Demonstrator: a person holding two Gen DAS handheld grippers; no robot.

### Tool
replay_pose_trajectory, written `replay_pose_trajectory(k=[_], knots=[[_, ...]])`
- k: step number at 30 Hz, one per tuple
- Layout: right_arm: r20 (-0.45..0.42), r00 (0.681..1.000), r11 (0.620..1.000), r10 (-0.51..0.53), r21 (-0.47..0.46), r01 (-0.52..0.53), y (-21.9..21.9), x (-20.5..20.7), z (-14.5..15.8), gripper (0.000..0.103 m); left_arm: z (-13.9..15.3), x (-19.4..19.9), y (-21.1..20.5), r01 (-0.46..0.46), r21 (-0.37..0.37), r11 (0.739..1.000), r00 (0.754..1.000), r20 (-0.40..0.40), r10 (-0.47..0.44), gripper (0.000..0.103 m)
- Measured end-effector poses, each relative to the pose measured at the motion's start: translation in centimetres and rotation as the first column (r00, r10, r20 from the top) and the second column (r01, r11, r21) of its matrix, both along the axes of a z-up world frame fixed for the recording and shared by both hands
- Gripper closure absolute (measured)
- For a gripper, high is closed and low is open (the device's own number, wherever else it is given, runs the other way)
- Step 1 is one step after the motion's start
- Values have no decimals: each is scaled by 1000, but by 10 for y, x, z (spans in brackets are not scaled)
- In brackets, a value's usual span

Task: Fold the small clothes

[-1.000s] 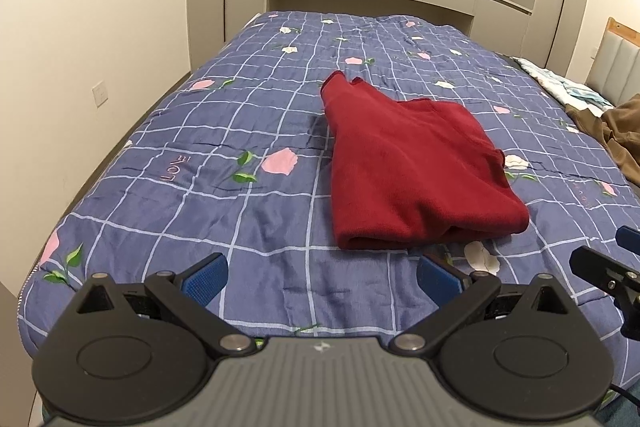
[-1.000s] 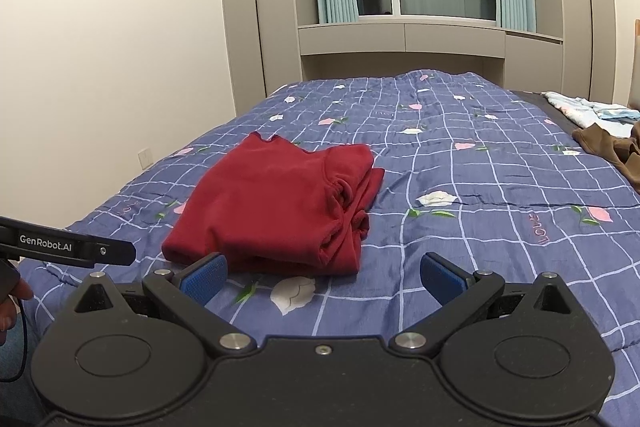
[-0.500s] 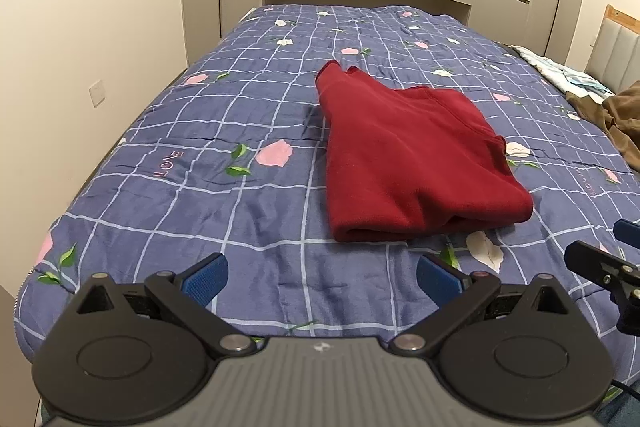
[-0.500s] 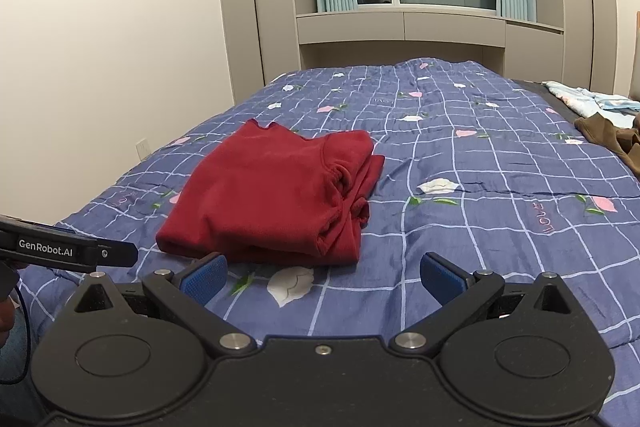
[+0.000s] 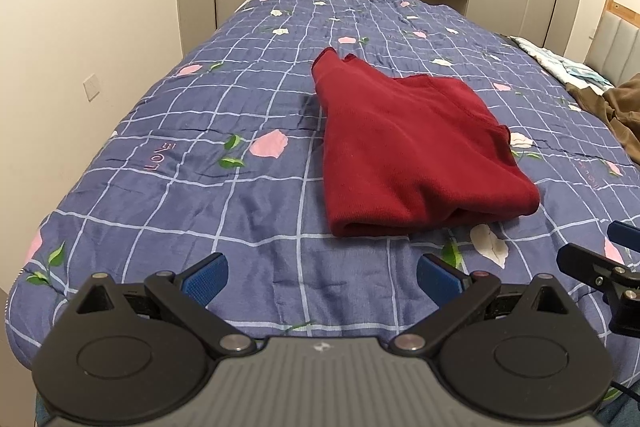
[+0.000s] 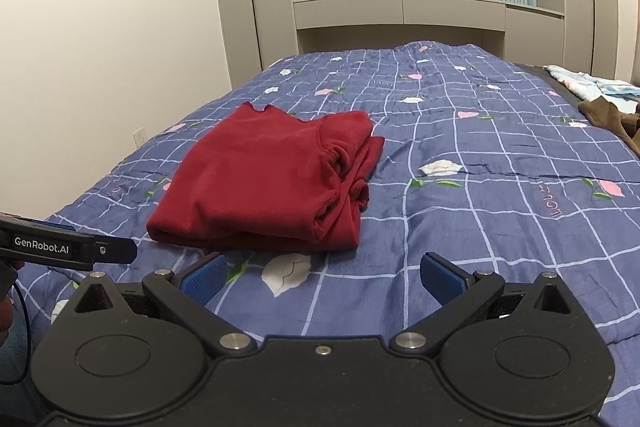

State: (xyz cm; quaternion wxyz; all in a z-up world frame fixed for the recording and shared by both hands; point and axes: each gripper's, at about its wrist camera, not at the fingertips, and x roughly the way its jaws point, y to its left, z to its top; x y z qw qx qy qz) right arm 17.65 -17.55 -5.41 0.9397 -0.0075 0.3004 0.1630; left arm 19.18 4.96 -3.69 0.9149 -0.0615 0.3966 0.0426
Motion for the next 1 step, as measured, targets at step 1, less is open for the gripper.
replay_pose_trajectory(k=[1], knots=[[-3,1000,1000,0,0,0,0,1,-1,1,-1,1,0,-1,0,1000,1000,-3,1,1]])
